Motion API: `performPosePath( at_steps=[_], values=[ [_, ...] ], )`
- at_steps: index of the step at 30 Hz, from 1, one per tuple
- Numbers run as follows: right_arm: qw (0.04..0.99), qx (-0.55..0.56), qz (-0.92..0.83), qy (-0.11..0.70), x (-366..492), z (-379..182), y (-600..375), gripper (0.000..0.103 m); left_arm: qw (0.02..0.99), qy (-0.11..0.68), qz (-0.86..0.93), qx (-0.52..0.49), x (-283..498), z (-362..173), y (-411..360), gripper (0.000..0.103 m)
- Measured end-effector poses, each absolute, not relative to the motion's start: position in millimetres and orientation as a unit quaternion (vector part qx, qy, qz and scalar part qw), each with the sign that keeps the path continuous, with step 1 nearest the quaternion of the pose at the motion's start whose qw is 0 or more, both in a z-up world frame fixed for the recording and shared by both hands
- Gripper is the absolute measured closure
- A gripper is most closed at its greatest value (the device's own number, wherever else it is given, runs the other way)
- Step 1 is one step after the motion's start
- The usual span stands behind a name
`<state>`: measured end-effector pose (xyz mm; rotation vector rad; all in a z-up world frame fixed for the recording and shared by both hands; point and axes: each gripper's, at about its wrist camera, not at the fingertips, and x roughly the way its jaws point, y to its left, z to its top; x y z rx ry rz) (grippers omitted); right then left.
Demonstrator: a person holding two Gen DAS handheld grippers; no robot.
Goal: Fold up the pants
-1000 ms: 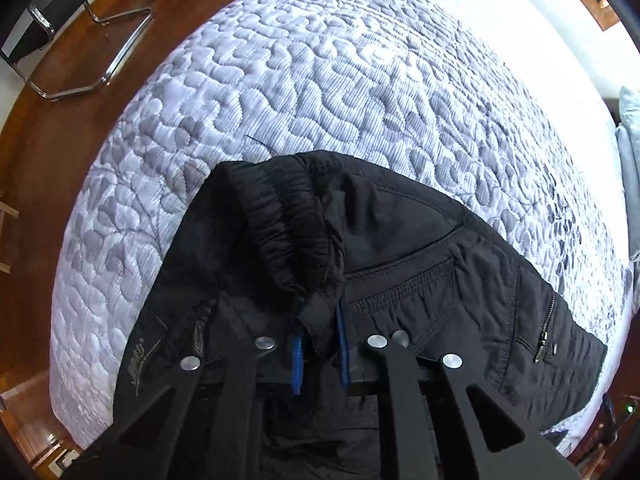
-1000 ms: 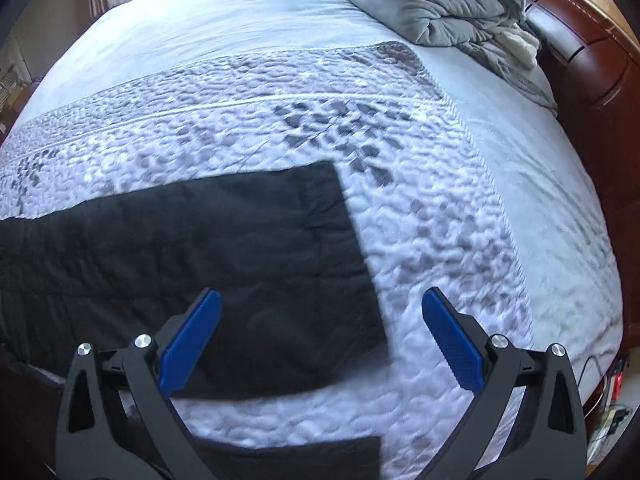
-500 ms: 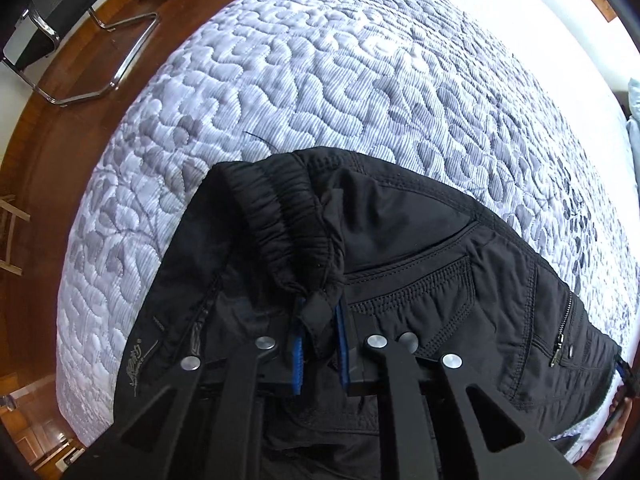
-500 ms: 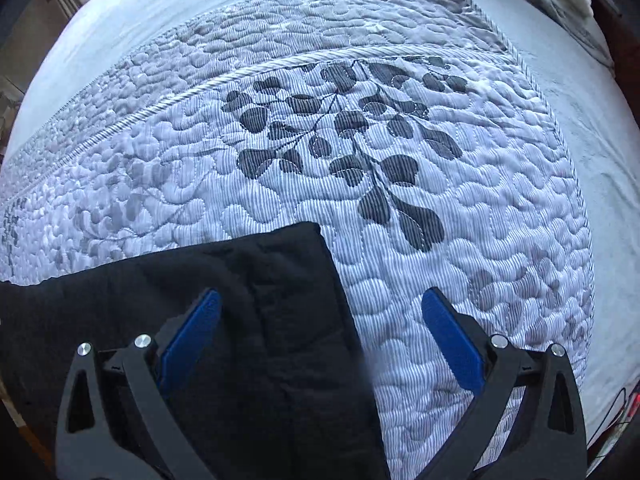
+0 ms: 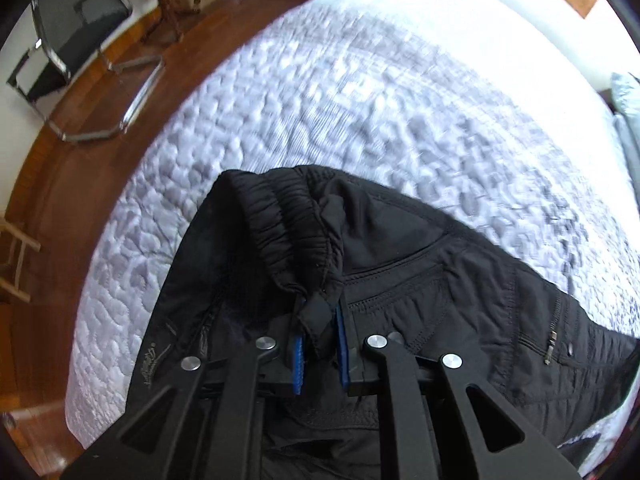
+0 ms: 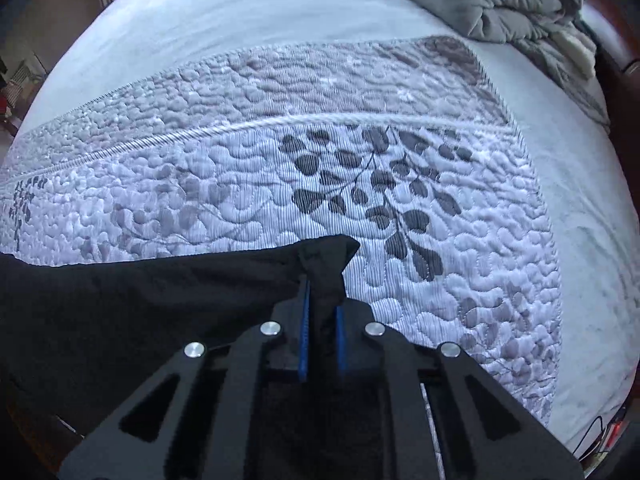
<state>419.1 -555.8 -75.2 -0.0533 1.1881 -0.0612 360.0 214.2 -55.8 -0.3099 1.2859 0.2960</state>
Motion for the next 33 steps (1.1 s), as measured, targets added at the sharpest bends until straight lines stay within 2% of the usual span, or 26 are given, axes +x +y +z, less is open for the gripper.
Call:
performPosePath(
  at_steps=[8, 16, 23, 33],
  values=[
    [0.906, -0.010, -0.001, 0.423, 334, 14, -562, 0.094, 0.848, 0.496, 0.082, -0.167, 295, -1, 231, 0.090],
    [0.943, 0.041, -0.008, 0.331, 207, 39, -590, 0.094, 0.887, 0.415, 0.028, -0.201, 195, 21, 244, 0.090],
    [0.932, 0.087, -0.036, 0.350, 111, 12, -616, 0.095, 0.897, 0.367, 0.008, -0.246, 105, 0, 261, 0.089],
    [0.892, 0.117, -0.075, 0.429, 24, -51, -616, 0.096, 0.882, 0.376, 0.043, -0.280, 22, -68, 283, 0.088]
  ],
)
